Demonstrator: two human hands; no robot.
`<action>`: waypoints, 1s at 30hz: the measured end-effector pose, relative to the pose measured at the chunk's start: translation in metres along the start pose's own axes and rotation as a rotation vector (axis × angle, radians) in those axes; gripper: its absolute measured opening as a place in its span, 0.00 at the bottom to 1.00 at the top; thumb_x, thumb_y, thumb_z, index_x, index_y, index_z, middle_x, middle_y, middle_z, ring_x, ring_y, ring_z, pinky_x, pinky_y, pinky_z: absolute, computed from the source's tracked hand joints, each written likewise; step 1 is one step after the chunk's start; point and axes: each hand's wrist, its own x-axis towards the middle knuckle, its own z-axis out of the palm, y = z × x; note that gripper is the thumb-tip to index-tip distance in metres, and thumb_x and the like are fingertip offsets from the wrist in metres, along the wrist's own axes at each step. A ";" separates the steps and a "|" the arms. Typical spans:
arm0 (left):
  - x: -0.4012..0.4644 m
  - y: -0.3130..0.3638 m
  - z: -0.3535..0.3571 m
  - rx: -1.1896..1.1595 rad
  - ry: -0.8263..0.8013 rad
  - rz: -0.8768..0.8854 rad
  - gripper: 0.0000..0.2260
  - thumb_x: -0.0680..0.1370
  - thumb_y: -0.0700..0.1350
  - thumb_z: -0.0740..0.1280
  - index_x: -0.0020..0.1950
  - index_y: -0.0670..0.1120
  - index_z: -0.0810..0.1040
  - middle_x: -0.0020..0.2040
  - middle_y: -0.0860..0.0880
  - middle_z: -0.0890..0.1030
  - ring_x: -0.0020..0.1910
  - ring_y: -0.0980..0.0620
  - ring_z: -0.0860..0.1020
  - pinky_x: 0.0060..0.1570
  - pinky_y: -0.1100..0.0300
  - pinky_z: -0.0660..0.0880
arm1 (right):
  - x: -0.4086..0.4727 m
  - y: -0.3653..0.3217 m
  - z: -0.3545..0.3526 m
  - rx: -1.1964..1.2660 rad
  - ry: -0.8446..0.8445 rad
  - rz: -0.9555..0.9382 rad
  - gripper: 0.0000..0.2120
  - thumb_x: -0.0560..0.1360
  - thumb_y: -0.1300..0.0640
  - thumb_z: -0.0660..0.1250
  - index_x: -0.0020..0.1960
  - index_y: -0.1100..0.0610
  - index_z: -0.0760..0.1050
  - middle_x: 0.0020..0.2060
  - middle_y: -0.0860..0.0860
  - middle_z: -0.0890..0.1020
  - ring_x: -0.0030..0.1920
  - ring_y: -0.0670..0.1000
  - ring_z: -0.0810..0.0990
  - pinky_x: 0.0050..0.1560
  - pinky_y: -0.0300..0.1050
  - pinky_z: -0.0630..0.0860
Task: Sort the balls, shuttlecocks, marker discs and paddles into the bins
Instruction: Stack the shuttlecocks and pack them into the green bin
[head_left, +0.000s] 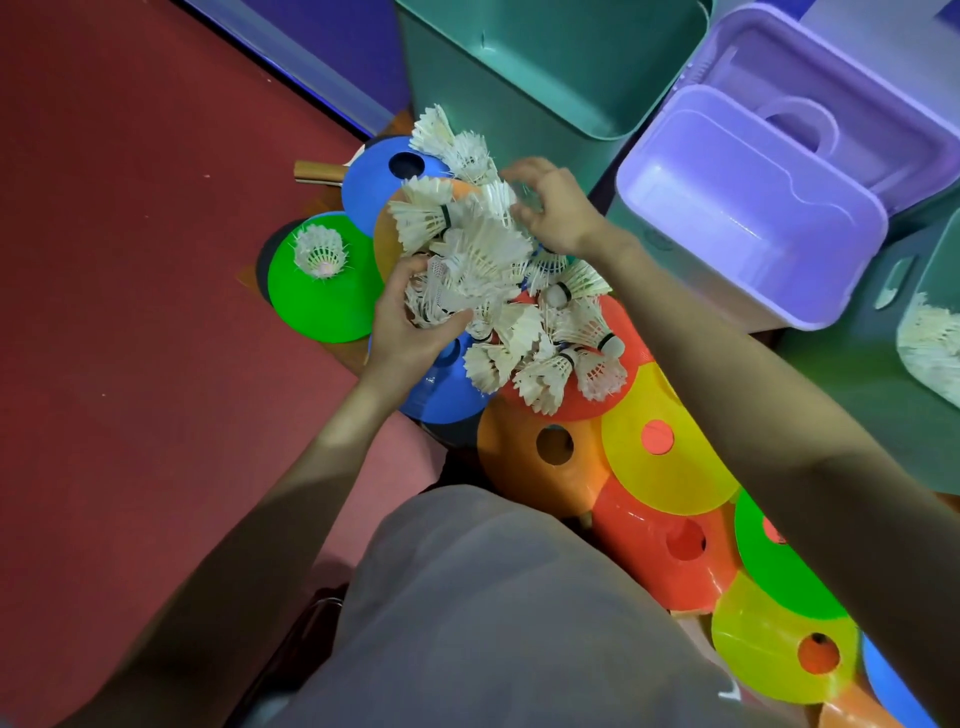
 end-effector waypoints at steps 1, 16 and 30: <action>0.000 0.001 0.000 0.005 -0.003 0.004 0.22 0.68 0.40 0.76 0.59 0.39 0.72 0.56 0.44 0.77 0.56 0.49 0.76 0.59 0.57 0.72 | -0.001 0.000 0.001 -0.010 0.030 -0.004 0.18 0.78 0.61 0.63 0.67 0.59 0.70 0.67 0.56 0.71 0.66 0.59 0.68 0.69 0.50 0.63; 0.005 0.042 0.040 0.054 -0.158 0.103 0.22 0.68 0.36 0.76 0.56 0.48 0.71 0.50 0.59 0.74 0.48 0.71 0.72 0.55 0.68 0.69 | -0.138 0.035 -0.025 0.286 0.817 0.191 0.04 0.74 0.57 0.67 0.44 0.58 0.79 0.42 0.43 0.79 0.45 0.43 0.75 0.50 0.33 0.68; -0.028 0.104 0.181 0.199 -0.632 0.365 0.22 0.69 0.34 0.74 0.57 0.47 0.70 0.50 0.62 0.72 0.48 0.71 0.71 0.49 0.77 0.66 | -0.313 0.092 -0.045 0.708 1.200 0.361 0.04 0.74 0.65 0.69 0.45 0.56 0.77 0.39 0.43 0.81 0.41 0.44 0.79 0.46 0.40 0.75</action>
